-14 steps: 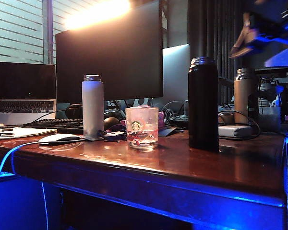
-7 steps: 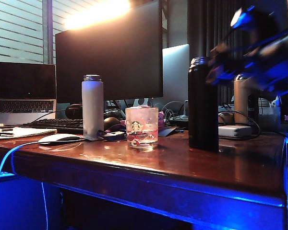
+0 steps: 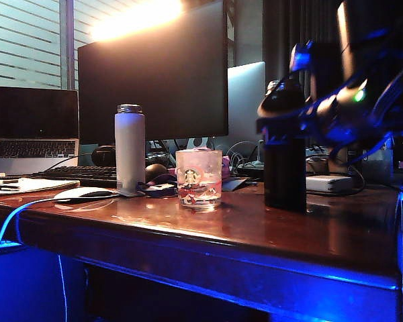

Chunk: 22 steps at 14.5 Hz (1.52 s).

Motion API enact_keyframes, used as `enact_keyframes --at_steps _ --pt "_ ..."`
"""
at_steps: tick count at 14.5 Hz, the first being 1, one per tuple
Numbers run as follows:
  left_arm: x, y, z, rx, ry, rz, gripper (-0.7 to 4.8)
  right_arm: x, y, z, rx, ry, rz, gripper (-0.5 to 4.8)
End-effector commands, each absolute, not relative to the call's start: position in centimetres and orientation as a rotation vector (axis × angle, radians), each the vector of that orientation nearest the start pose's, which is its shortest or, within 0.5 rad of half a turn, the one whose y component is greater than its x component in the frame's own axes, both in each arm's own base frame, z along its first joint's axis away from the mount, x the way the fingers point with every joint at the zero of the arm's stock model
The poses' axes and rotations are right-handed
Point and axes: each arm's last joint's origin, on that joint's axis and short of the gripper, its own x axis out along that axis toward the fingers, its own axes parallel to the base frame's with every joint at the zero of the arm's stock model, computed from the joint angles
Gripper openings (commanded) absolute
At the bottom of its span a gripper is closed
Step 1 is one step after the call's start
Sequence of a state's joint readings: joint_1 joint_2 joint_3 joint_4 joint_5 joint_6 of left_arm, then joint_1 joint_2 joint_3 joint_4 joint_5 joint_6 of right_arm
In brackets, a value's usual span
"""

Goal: Pick up the black thermos, pour a little water from inside into the glass cup, then place the black thermos back on the table.

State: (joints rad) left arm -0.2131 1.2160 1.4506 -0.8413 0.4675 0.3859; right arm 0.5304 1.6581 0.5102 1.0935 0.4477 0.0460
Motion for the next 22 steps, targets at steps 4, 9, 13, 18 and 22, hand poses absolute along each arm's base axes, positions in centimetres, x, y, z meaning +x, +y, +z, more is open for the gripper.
enact_keyframes --at_steps 4,9,13,18,22 --pt "22.1 -6.1 41.6 0.285 0.456 -0.77 -0.03 27.4 14.6 15.9 0.038 0.014 0.081 4.79" --pt "22.1 -6.1 41.6 0.285 0.457 -0.769 -0.03 29.0 14.7 16.1 0.049 -0.014 0.051 4.79" --pt "22.1 -6.1 41.6 0.285 0.457 -0.769 -0.03 30.6 14.6 16.5 0.041 -0.032 0.04 4.79" --pt "22.1 -6.1 41.6 0.285 0.456 -0.769 -0.03 31.7 15.0 15.5 0.023 -0.003 0.037 4.79" --pt "22.1 -6.1 41.6 0.285 0.456 -0.769 -0.03 32.4 15.0 15.2 0.022 -0.001 0.032 4.79"
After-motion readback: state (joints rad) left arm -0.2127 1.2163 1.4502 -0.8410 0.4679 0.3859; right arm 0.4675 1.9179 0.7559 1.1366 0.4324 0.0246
